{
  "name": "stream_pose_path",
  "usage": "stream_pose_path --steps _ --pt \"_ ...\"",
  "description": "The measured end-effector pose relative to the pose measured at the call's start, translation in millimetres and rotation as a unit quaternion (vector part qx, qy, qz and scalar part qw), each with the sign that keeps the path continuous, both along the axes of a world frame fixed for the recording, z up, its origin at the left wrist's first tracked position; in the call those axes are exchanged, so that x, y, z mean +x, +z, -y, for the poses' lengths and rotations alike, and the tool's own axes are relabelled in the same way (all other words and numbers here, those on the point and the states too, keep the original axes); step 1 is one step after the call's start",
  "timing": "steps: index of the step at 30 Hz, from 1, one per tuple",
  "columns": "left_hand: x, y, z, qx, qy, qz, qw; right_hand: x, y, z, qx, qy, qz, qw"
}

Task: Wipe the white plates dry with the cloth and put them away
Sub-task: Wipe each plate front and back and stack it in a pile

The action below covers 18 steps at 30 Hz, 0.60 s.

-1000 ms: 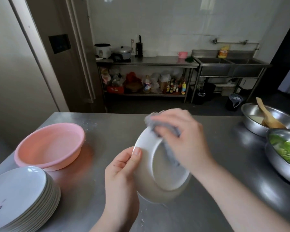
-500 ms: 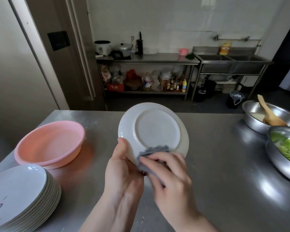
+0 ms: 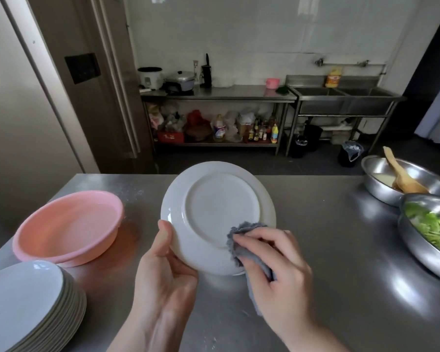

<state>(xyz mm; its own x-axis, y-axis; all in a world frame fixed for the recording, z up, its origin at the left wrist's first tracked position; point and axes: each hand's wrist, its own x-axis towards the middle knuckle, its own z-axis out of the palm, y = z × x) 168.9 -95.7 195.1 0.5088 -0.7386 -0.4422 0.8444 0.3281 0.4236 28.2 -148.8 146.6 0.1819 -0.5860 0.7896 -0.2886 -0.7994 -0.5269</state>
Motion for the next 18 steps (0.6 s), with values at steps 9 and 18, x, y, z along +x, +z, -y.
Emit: stream_pose_path --steps 9,18 --pt "1.8 -44.6 15.5 0.093 0.013 0.321 0.942 -27.2 -16.7 37.4 0.225 -0.029 -0.039 0.973" --pt "25.4 -105.9 80.0 0.086 0.03 0.882 0.463 -50.6 -49.5 36.2 0.389 -0.052 0.088 0.916"
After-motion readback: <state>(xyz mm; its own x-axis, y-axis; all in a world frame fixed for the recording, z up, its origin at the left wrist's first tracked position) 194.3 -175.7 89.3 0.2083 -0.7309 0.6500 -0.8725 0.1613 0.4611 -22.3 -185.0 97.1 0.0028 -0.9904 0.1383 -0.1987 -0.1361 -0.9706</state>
